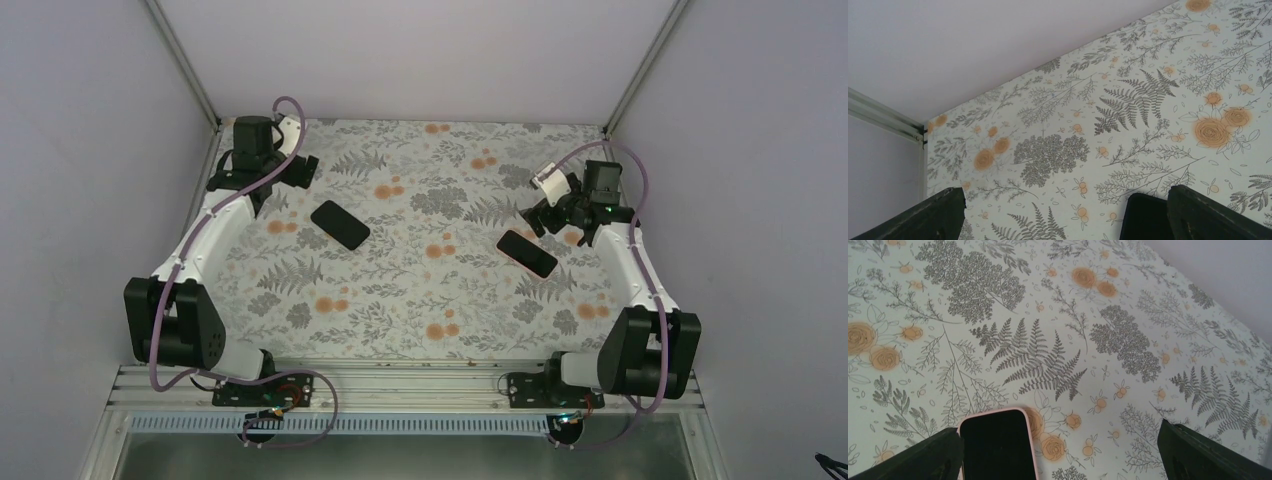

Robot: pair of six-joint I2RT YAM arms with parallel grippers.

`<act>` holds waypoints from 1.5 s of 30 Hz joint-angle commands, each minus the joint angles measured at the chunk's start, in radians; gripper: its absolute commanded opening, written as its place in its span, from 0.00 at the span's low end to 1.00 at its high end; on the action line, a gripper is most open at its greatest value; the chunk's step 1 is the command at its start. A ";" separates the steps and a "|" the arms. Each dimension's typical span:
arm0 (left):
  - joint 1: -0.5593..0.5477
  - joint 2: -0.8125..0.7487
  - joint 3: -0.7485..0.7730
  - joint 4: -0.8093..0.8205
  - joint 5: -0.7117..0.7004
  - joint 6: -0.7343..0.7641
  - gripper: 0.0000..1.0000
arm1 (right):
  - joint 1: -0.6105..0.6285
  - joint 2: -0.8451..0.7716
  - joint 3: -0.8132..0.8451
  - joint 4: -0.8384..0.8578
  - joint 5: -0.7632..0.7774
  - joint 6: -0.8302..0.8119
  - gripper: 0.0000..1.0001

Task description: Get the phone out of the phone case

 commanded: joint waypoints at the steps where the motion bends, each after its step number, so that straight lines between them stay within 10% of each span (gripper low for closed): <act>1: 0.000 -0.006 0.051 -0.023 0.001 0.017 1.00 | -0.022 -0.020 0.021 -0.044 0.009 -0.041 1.00; 18: 0.003 -0.010 0.029 -0.020 0.049 0.078 1.00 | -0.022 0.062 -0.053 -0.306 0.257 -0.270 1.00; 45: 0.004 0.013 -0.047 0.020 0.072 0.099 1.00 | 0.034 0.477 0.063 -0.226 0.350 -0.221 1.00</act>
